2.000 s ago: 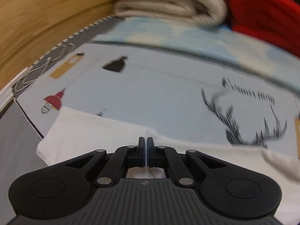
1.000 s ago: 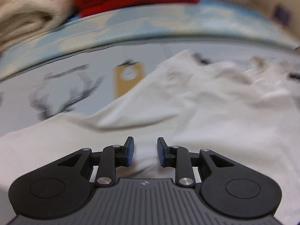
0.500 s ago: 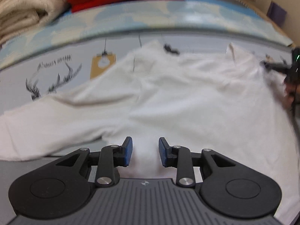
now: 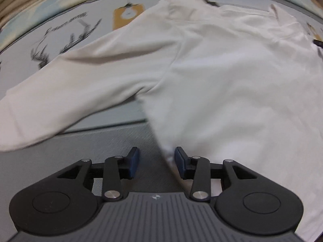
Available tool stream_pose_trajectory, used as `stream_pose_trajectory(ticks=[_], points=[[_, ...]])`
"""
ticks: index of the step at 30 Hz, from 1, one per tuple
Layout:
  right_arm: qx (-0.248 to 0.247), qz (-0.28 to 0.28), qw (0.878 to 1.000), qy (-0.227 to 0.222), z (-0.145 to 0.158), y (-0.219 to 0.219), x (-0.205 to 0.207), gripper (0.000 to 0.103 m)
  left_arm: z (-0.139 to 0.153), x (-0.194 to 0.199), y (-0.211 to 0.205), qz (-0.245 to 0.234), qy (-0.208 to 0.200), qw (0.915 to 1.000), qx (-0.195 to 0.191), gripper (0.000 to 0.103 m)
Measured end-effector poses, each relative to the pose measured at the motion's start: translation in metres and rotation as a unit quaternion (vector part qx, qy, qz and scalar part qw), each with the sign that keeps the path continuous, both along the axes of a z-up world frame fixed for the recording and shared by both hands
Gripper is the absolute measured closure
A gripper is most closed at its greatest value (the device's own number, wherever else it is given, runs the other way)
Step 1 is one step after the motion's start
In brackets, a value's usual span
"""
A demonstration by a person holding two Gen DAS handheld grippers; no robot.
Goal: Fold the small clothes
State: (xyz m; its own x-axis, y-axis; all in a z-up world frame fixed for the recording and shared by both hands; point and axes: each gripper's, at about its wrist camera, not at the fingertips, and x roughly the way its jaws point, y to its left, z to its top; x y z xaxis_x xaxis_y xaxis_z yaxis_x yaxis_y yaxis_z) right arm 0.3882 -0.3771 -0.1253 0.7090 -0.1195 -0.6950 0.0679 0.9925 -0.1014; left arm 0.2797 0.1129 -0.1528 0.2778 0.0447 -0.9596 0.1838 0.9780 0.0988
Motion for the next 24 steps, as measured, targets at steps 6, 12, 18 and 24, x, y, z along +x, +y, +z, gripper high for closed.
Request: stream_pose_trajectory(ticks=[6, 12, 18, 24], points=[[-0.005, -0.07, 0.997, -0.029, 0.008, -0.006, -0.003, 0.062, 0.03, -0.019, -0.004, -0.023, -0.059, 0.9963, -0.059, 0.059], [-0.017, -0.036, 0.999, 0.033, 0.002, -0.008, -0.012, 0.05, 0.0, -0.043, -0.021, -0.125, 0.021, 0.9909, -0.045, 0.059], [0.04, -0.08, 0.996, 0.02, 0.057, -0.019, -0.058, 0.05, 0.01, -0.071, -0.002, -0.114, 0.003, 0.993, -0.03, 0.06], [0.076, -0.035, 0.996, -0.008, 0.102, 0.002, -0.147, 0.05, 0.028, -0.107, 0.003, -0.098, -0.007, 0.9921, -0.079, 0.06]])
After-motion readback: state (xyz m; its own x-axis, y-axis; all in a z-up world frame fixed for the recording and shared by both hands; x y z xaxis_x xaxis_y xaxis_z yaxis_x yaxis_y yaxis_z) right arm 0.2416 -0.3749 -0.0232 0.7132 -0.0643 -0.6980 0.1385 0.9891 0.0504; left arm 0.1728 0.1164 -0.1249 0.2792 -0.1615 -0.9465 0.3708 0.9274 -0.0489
